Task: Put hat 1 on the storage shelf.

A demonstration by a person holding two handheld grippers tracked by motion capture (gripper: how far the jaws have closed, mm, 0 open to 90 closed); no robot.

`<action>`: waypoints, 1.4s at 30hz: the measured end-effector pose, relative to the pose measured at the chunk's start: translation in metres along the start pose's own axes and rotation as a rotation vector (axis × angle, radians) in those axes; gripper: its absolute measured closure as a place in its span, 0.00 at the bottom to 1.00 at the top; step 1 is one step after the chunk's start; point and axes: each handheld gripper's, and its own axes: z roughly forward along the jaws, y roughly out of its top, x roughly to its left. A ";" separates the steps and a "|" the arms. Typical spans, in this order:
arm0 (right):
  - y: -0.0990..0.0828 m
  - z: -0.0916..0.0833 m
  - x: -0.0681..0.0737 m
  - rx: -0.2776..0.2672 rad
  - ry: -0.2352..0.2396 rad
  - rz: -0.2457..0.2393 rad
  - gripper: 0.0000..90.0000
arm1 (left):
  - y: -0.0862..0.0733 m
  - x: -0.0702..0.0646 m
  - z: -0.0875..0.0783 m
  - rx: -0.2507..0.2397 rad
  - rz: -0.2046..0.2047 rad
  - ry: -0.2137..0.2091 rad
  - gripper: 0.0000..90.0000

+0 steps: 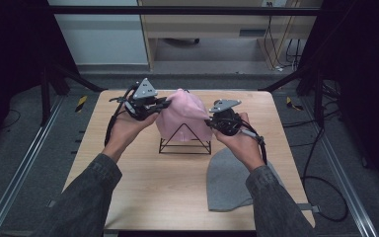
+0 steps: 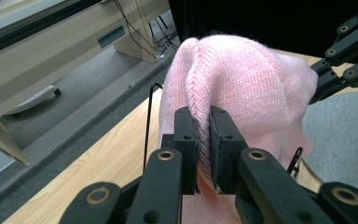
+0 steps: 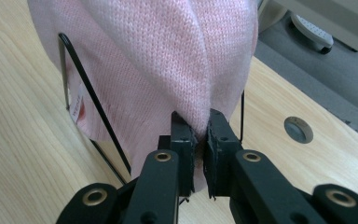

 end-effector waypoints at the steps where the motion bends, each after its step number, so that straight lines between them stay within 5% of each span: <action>1: -0.002 0.000 -0.001 0.000 0.000 0.001 0.93 | 0.000 -0.001 0.001 0.002 0.004 0.000 0.92; 25: -0.022 0.016 0.002 0.075 0.023 0.009 0.93 | -0.023 -0.017 0.008 -0.044 -0.027 -0.066 0.91; 42: -0.031 0.025 0.004 0.115 0.039 0.023 0.93 | -0.031 -0.020 0.017 -0.005 -0.049 -0.049 0.91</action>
